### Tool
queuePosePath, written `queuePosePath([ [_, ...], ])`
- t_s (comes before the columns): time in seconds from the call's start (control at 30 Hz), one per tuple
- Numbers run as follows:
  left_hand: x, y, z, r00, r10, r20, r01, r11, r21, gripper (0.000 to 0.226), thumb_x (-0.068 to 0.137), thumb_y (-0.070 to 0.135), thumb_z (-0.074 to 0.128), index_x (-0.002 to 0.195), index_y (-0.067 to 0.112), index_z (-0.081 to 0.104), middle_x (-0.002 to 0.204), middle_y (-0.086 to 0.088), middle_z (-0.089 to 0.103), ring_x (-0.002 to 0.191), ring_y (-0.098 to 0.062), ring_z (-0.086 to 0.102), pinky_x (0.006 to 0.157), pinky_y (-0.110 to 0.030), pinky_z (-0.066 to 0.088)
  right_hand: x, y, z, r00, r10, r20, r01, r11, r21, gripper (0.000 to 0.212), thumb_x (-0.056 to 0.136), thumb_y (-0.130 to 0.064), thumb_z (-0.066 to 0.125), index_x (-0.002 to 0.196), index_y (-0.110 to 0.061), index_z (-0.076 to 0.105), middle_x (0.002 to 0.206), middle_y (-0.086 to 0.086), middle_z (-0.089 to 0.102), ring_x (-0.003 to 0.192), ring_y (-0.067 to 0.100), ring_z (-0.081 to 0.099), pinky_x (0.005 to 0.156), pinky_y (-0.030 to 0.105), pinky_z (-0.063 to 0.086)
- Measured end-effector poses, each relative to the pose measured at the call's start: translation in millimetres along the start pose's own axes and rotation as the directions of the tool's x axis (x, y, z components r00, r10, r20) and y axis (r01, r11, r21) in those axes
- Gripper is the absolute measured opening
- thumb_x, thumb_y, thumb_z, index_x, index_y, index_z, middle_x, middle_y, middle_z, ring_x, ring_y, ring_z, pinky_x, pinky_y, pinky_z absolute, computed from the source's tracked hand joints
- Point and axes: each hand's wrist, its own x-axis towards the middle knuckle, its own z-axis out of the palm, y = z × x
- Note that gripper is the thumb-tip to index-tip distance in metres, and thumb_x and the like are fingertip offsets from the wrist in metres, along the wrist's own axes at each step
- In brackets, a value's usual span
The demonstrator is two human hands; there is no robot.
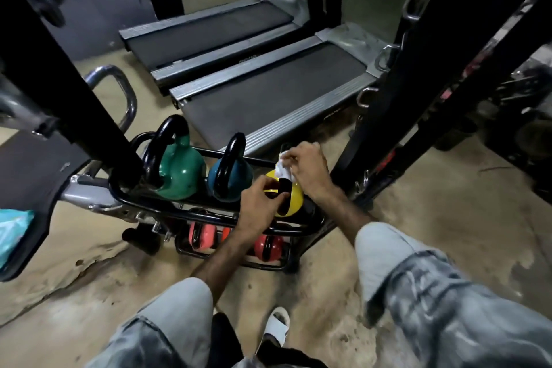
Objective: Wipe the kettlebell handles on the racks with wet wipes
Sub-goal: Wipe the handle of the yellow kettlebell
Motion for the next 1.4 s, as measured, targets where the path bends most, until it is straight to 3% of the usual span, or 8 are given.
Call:
queuePosePath([
  [0.13,1,3,-3,0.999,0.002,0.054,-0.004,1.0,0.024,0.03,0.075,0.026,0.079,0.099,0.014,0.064,0.097,0.003,0.071,0.087,-0.006,0.067,0.081,-0.026,0.055,41,-9,-1,0.991,0.03,0.131,0.0,0.974,-0.227,0.018,0.078,-0.009,0.068,0.094,-0.006,0.077,0.1,0.015,0.064,0.096,0.034,0.062,0.079,0.037,0.054],
  [0.3,-1,-2,-2,0.999,-0.008,0.035,0.009,1.0,-0.025,0.029,0.069,0.026,0.081,0.093,0.022,0.065,0.087,0.008,0.071,0.082,-0.003,0.067,0.071,-0.016,0.054,45,-43,-20,0.761,-0.098,0.641,0.508,0.704,-0.496,0.02,0.09,-0.015,0.059,0.101,-0.01,0.074,0.098,0.009,0.071,0.097,0.027,0.064,0.076,0.033,0.048],
  [0.63,3,-9,-2,0.999,0.0,0.04,0.001,1.0,-0.027,0.033,0.067,0.044,0.076,0.09,0.024,0.064,0.087,0.006,0.071,0.082,-0.006,0.067,0.077,-0.036,0.058,62,-44,-18,0.678,-0.059,0.733,0.537,0.721,-0.438,0.018,0.084,-0.016,0.068,0.1,-0.014,0.076,0.095,0.009,0.072,0.095,0.023,0.064,0.082,0.033,0.054],
  [0.93,14,1,-3,0.981,0.173,0.088,-0.184,0.974,0.131,0.056,0.068,0.015,0.081,0.12,0.02,0.061,0.117,0.0,0.061,0.1,-0.016,0.063,0.089,-0.032,0.053,27,-1,-4,0.97,0.238,0.047,-0.241,0.968,0.065,0.015,0.085,-0.004,0.064,0.094,-0.006,0.076,0.093,0.01,0.074,0.087,0.021,0.069,0.078,0.02,0.049],
  [1.03,21,3,-4,0.972,0.216,0.09,-0.228,0.962,0.153,0.041,0.075,0.018,0.078,0.115,0.02,0.067,0.113,0.002,0.062,0.099,-0.012,0.062,0.088,-0.03,0.053,-21,0,11,0.84,0.54,-0.048,-0.439,0.729,0.526,0.01,0.087,-0.013,0.067,0.093,-0.011,0.075,0.09,0.003,0.074,0.082,0.012,0.066,0.08,0.022,0.05],
  [1.23,39,13,2,0.971,0.219,0.099,-0.237,0.944,0.23,0.032,0.071,0.014,0.082,0.1,0.009,0.07,0.111,-0.001,0.064,0.094,-0.012,0.064,0.084,-0.032,0.056,-3,9,42,0.637,0.611,0.47,-0.431,-0.223,0.874,0.027,0.102,-0.012,0.047,0.098,0.009,0.064,0.091,0.02,0.07,0.071,0.017,0.07,0.056,0.018,0.054],
  [1.33,41,16,2,0.964,0.224,0.141,-0.257,0.923,0.286,0.038,0.07,0.013,0.082,0.106,0.011,0.069,0.115,-0.001,0.063,0.091,-0.015,0.066,0.083,-0.035,0.056,19,14,47,0.634,0.538,0.556,-0.493,-0.273,0.826,0.045,0.106,-0.019,0.033,0.136,0.012,0.044,0.139,0.017,0.049,0.132,0.021,0.047,0.098,0.017,0.043],
  [1.4,43,16,0,0.959,0.23,0.165,-0.272,0.907,0.321,0.043,0.07,0.015,0.082,0.111,0.013,0.067,0.117,0.001,0.062,0.091,-0.015,0.065,0.085,-0.035,0.055,14,21,49,0.64,0.485,0.596,-0.499,-0.329,0.802,0.041,0.105,-0.018,0.036,0.133,0.009,0.049,0.135,0.014,0.055,0.128,0.015,0.052,0.104,0.018,0.04],
])
